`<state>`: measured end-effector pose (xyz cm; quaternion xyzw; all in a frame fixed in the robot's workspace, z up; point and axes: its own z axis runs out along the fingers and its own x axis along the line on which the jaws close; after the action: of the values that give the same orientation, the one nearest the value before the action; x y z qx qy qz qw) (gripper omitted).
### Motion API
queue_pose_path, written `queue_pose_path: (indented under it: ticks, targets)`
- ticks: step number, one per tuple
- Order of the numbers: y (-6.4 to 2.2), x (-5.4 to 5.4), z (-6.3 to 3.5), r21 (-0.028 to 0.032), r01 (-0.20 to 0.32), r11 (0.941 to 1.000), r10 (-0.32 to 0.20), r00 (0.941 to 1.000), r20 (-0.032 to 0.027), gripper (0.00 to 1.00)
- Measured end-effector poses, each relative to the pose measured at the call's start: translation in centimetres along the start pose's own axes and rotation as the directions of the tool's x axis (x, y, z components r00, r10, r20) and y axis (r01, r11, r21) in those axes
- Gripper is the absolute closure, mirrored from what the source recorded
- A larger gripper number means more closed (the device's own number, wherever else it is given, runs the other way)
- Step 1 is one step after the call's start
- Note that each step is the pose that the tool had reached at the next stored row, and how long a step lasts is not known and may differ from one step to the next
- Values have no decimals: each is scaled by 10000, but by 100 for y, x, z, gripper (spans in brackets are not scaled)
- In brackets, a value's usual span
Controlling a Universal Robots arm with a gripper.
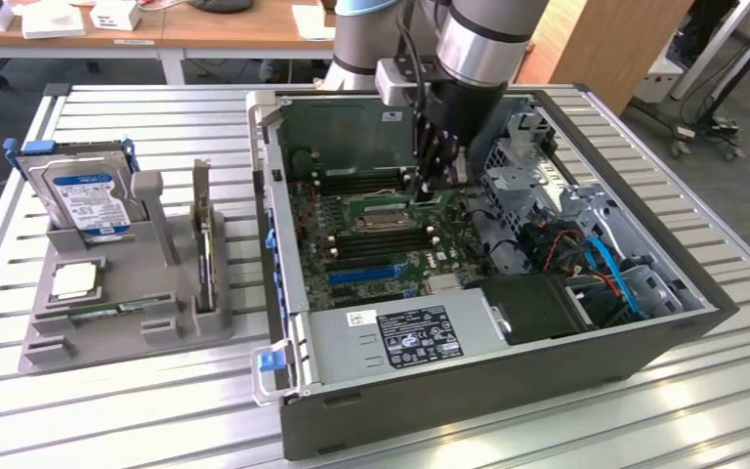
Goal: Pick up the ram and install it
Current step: 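Insert the ram into the slot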
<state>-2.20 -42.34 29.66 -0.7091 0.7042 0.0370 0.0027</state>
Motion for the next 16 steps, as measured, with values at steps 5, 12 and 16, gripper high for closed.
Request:
queue_pose_path:
  ticks: [5, 12, 16]
  targets:
    - [-3, 3, 54, 0, -1, 10000, 1, 10000, 0, 89]
    - [-5, 6, 108, -1, -3, 10000, 3, 10000, -1, 89]
    - [-7, 9, 160, 7, -148, 9999, 148, 9999, 4, 89]
